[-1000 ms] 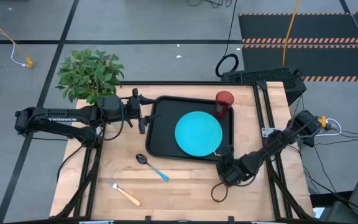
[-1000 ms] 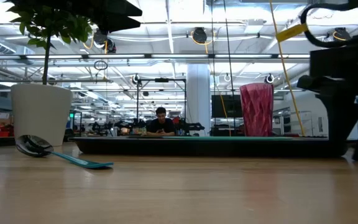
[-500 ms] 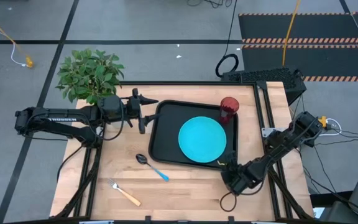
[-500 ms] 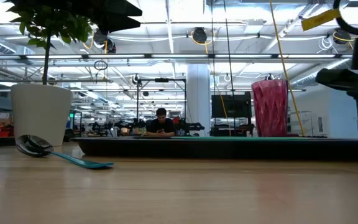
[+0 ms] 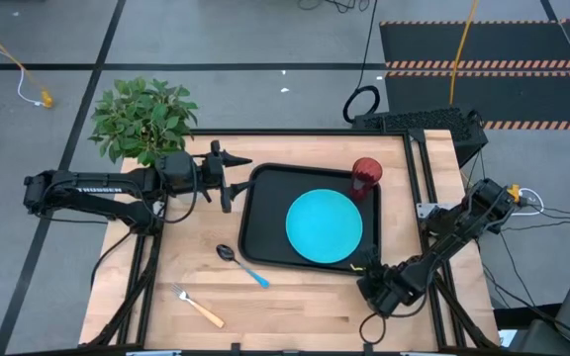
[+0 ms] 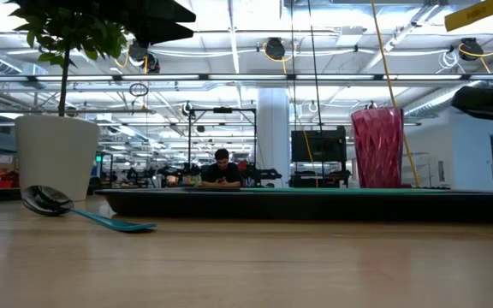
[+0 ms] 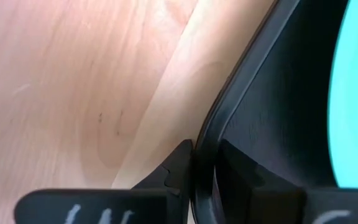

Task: Pick and place plate/cup/fork/spoon on tray
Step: Move the black tray to the middle of the table

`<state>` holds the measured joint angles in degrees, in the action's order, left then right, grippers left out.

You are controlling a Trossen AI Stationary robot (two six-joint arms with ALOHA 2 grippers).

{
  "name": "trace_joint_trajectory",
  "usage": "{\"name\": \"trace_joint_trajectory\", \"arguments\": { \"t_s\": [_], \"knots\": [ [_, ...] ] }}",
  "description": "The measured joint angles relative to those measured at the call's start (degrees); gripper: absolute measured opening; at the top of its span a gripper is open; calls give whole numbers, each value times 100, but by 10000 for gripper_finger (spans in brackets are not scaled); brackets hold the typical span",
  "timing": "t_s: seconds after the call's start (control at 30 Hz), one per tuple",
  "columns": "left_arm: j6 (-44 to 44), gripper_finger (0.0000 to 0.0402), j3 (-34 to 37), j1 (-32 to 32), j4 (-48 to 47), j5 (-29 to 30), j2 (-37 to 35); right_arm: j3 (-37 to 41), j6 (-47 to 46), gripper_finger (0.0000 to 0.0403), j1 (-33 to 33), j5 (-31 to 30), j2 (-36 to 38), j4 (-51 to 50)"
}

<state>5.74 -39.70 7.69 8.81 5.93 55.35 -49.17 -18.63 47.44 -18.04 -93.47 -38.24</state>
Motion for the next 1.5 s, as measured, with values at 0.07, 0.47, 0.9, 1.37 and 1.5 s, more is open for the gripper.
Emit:
{"name": "trace_joint_trajectory", "arguments": {
  "t_s": [0.07,0.47,0.9,1.37,1.5],
  "knots": [
    [0,278,0,0,-1,0,0,0,32,46,35,-10,0,0],
    [0,278,0,0,1,0,0,0,165,45,187,-37,0,27],
    [0,278,0,1,-1,0,0,-4,-101,36,448,-49,0,44],
    [0,278,0,1,-1,0,0,-217,-319,75,446,23,-1,-33],
    [0,278,0,2,-1,0,0,-395,-318,76,450,5,30,-89]
  ]
}}
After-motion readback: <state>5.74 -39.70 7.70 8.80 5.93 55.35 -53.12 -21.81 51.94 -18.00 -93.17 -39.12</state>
